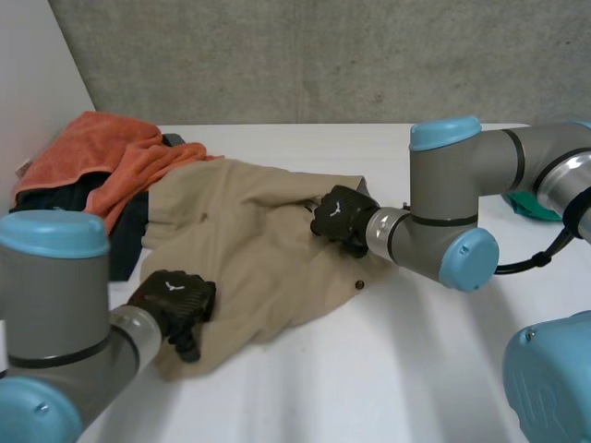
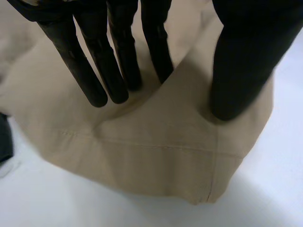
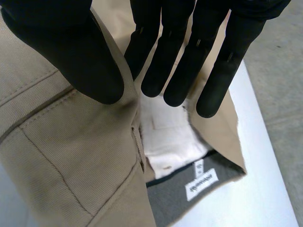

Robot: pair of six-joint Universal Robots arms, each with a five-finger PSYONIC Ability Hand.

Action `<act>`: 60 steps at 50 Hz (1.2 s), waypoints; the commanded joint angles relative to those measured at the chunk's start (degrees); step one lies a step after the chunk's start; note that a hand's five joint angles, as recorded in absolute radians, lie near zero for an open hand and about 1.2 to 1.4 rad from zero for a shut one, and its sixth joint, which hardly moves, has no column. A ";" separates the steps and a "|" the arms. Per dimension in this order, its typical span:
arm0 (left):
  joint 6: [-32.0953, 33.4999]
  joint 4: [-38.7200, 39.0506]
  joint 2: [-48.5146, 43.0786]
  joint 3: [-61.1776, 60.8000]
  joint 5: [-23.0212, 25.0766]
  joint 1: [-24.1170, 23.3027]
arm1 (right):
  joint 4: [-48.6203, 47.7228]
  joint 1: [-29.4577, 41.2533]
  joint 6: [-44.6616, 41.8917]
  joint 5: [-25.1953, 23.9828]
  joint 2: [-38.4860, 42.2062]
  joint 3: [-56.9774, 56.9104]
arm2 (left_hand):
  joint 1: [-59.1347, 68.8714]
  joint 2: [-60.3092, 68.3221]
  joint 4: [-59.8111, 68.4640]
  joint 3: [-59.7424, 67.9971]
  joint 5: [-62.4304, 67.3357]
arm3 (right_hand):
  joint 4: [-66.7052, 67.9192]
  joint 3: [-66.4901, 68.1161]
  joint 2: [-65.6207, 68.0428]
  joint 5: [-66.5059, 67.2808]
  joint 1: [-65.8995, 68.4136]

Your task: Fold the laundry.

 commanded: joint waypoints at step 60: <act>-7.28 0.51 -13.15 75.30 9.62 2.16 | -25.75 -4.80 38.34 18.60 -23.43 3.20 | 34.48 36.05 36.79 37.06 37.04 | 12.61 13.18 13.02 14.08 16.79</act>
